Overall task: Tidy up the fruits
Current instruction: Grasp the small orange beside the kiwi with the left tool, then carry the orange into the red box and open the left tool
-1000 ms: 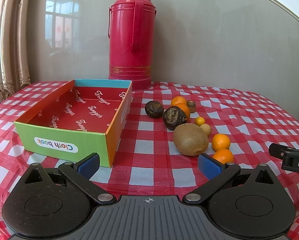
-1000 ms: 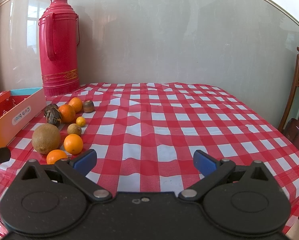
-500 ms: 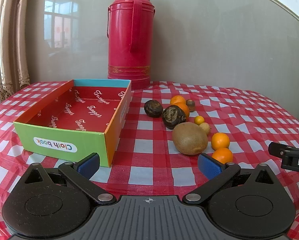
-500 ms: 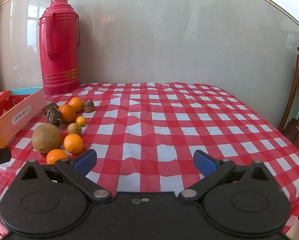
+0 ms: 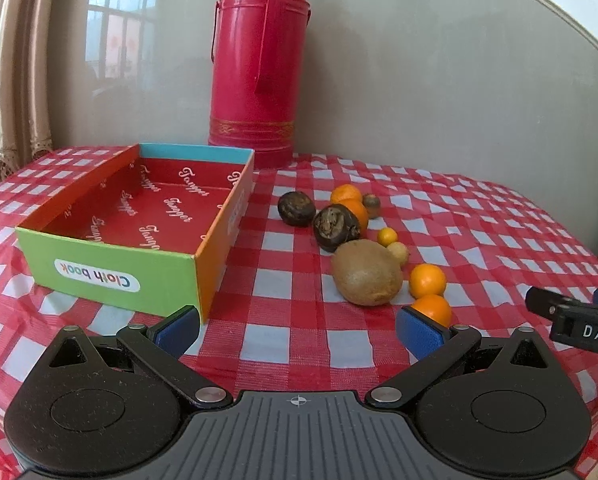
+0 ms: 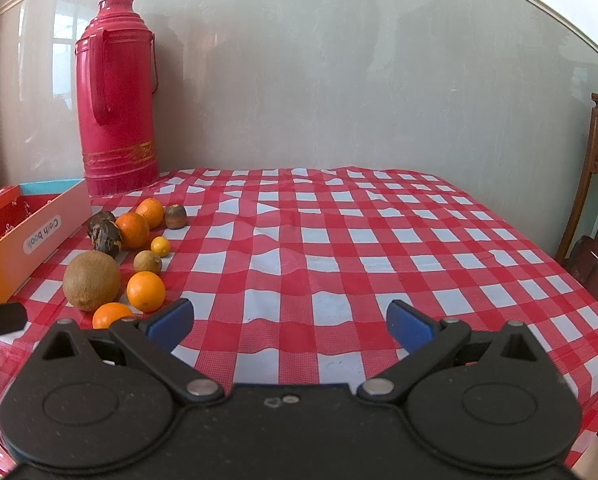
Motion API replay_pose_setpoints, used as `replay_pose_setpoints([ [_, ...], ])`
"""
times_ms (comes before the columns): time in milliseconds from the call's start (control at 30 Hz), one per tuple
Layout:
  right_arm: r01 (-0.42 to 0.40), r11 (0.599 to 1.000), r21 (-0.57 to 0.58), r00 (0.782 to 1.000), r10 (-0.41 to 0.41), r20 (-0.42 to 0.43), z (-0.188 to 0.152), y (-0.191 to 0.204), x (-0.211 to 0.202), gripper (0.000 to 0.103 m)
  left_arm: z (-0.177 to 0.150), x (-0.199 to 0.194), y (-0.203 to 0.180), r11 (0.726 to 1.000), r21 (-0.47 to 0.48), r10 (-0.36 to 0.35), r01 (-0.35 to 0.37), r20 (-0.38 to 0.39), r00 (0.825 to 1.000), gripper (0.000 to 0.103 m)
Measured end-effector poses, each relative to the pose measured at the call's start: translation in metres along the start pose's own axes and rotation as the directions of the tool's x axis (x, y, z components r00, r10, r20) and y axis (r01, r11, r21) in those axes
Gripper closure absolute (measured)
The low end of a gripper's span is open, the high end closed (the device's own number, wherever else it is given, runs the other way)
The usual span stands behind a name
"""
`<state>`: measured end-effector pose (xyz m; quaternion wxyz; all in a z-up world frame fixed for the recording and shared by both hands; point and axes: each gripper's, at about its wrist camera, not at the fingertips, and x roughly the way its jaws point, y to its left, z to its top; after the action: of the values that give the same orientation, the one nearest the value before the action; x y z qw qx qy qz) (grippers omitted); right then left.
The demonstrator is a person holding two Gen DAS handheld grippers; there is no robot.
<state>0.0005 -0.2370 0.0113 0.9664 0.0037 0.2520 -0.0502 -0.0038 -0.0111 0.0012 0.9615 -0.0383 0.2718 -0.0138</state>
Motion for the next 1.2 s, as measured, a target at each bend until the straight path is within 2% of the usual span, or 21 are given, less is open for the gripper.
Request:
replay_pose_setpoints([
  [233,0.052,0.998,-0.018,0.999,-0.052,0.011,0.005,-0.004,0.002,0.006,-0.006,0.008,-0.043,0.989,0.15,-0.017,0.017,-0.001,1.0,0.0],
  [333,0.081,0.997,-0.011,0.997,-0.081,0.008,0.011,-0.01,0.008,0.006,-0.004,0.016,-0.053,0.99,0.126,-0.062,0.063,-0.012,0.998,0.0],
  [533,0.108,0.992,0.064,0.994,-0.108,-0.008,0.013,-0.029,0.021,0.006,-0.003,0.033,-0.072,0.993,0.088,-0.077,0.078,-0.013,0.997,0.0],
  [600,0.108,0.991,0.082,0.994,-0.107,-0.017,0.01,-0.034,0.025,0.006,-0.002,0.041,-0.078,0.991,0.099,-0.083,0.087,-0.035,0.996,0.018],
  [633,0.105,0.991,0.088,0.994,-0.103,-0.024,0.007,-0.037,0.027,0.006,-0.002,0.044,-0.08,0.99,0.1,-0.092,0.096,-0.049,0.995,0.04],
  [667,0.106,0.99,0.09,0.994,-0.103,-0.034,0.005,-0.039,0.028,0.006,-0.003,0.048,-0.082,0.99,0.1,-0.092,0.098,-0.064,0.994,0.047],
  [700,0.109,0.99,0.088,0.993,-0.105,-0.046,0.004,-0.04,0.031,0.006,-0.003,0.049,-0.084,0.99,0.11,-0.084,0.09,-0.059,0.995,0.048],
  [767,0.11,0.991,0.081,0.993,-0.107,-0.04,0.004,-0.041,0.031,0.006,-0.003,0.05,-0.086,0.989,0.106,-0.092,0.098,-0.058,0.994,0.069],
  [1033,0.116,0.993,0.031,0.993,-0.115,-0.025,0.003,-0.034,0.029,0.006,-0.001,0.039,-0.08,0.989,0.1,-0.103,0.105,-0.026,0.994,0.069],
  [1200,0.089,0.995,0.047,0.996,-0.089,-0.013,0.008,-0.022,0.028,0.006,0.007,0.015,-0.061,0.991,0.125,-0.059,0.047,0.091,0.994,0.069],
])
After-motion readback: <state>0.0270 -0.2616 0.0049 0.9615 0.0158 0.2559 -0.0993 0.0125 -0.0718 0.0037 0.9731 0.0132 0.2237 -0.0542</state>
